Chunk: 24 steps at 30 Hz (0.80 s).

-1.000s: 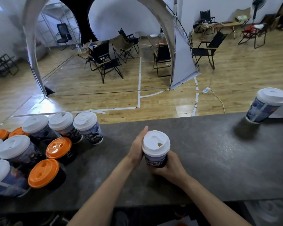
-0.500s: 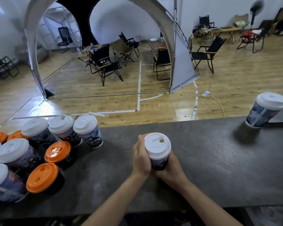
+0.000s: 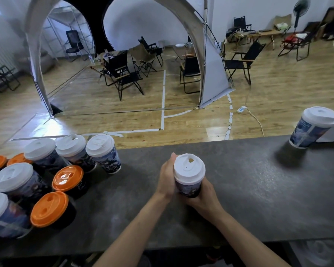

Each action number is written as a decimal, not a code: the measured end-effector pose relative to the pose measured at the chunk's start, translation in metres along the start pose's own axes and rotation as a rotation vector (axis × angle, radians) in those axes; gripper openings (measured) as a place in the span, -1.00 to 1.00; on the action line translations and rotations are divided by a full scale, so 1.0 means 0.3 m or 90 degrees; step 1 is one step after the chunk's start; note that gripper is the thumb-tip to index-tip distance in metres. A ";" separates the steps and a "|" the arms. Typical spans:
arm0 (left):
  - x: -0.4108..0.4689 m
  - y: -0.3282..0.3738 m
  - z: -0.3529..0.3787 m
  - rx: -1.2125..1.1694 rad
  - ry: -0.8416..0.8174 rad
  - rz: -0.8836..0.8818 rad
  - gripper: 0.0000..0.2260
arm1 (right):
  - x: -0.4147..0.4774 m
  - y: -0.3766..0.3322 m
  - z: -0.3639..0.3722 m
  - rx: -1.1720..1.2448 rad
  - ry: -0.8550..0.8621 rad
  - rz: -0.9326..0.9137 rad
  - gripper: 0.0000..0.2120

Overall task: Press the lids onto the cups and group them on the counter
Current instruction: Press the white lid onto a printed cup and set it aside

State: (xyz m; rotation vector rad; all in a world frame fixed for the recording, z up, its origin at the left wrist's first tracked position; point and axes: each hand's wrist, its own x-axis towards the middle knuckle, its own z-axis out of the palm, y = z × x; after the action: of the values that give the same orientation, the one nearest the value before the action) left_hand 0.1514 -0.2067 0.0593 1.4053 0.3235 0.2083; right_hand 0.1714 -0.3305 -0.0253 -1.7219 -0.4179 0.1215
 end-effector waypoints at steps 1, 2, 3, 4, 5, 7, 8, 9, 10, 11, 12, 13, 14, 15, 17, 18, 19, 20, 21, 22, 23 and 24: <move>0.006 0.026 -0.005 -0.012 -0.035 -0.017 -0.55 | -0.001 0.001 -0.002 -0.009 -0.007 0.003 -0.26; 0.010 0.036 -0.008 -0.024 -0.050 -0.031 -0.56 | -0.003 0.006 -0.002 -0.015 -0.011 0.005 -0.26; 0.006 0.037 -0.005 -0.034 -0.042 -0.040 -0.57 | -0.004 0.011 0.000 -0.016 -0.013 0.006 -0.25; 0.001 0.028 -0.002 -0.040 -0.013 -0.039 -0.58 | -0.005 0.013 0.003 -0.016 -0.010 0.005 -0.23; -0.008 0.014 0.002 -0.035 0.025 -0.021 -0.58 | -0.004 0.013 0.008 -0.013 -0.003 0.006 -0.18; -0.019 -0.046 0.005 -0.008 0.096 0.037 -0.58 | 0.000 0.015 0.016 -0.002 0.011 0.010 -0.11; -0.023 -0.057 0.008 -0.007 0.116 0.049 -0.58 | 0.002 0.016 0.017 -0.003 0.014 0.010 -0.12; -0.020 -0.056 0.006 -0.006 0.113 0.042 -0.59 | 0.003 0.014 0.014 -0.010 0.015 0.006 -0.13; -0.003 -0.055 -0.003 -0.004 0.084 0.018 -0.59 | 0.003 0.011 0.009 -0.019 0.014 0.003 -0.16; 0.013 -0.039 -0.012 -0.010 0.039 -0.014 -0.58 | 0.002 0.010 0.002 -0.028 0.006 -0.001 -0.18; 0.026 -0.021 -0.023 -0.013 -0.005 -0.047 -0.55 | 0.000 0.012 -0.003 -0.036 -0.010 -0.002 -0.20; 0.033 -0.006 -0.034 -0.015 -0.035 -0.074 -0.53 | -0.002 0.013 -0.006 -0.042 -0.027 -0.002 -0.22; 0.035 -0.004 -0.043 -0.013 -0.028 -0.086 -0.56 | -0.005 0.014 -0.006 -0.047 -0.038 -0.002 -0.24; 0.029 -0.005 -0.046 -0.023 0.000 -0.090 -0.60 | -0.008 0.011 -0.001 -0.048 -0.041 -0.005 -0.25; 0.005 -0.015 -0.029 -0.025 0.069 -0.053 -0.62 | -0.007 0.005 0.012 -0.041 -0.028 -0.009 -0.18; -0.009 -0.024 -0.016 -0.024 0.099 -0.022 -0.61 | -0.003 0.004 0.016 -0.037 -0.015 -0.004 -0.15; -0.021 -0.027 -0.007 -0.026 0.115 -0.004 -0.60 | -0.001 0.002 0.018 -0.032 -0.002 0.000 -0.16; -0.021 -0.026 -0.003 -0.022 0.109 -0.002 -0.59 | 0.001 -0.001 0.017 -0.035 0.006 0.001 -0.19; -0.017 -0.011 -0.006 -0.020 0.089 -0.014 -0.58 | 0.001 -0.005 0.013 -0.040 0.009 -0.001 -0.22; 0.000 -0.002 -0.018 -0.021 0.052 -0.034 -0.57 | 0.002 -0.007 0.009 -0.049 0.005 -0.006 -0.25; 0.015 0.012 -0.035 -0.014 0.002 -0.065 -0.55 | 0.002 -0.006 0.006 -0.060 -0.006 -0.012 -0.26; 0.026 0.023 -0.052 -0.002 -0.043 -0.088 -0.54 | 0.000 -0.001 0.005 -0.067 -0.019 -0.017 -0.25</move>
State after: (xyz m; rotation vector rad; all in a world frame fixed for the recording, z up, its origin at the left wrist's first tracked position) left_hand 0.1538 -0.1885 0.0632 1.3785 0.3636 0.0482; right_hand 0.1710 -0.3291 -0.0254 -1.8186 -0.4768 0.1070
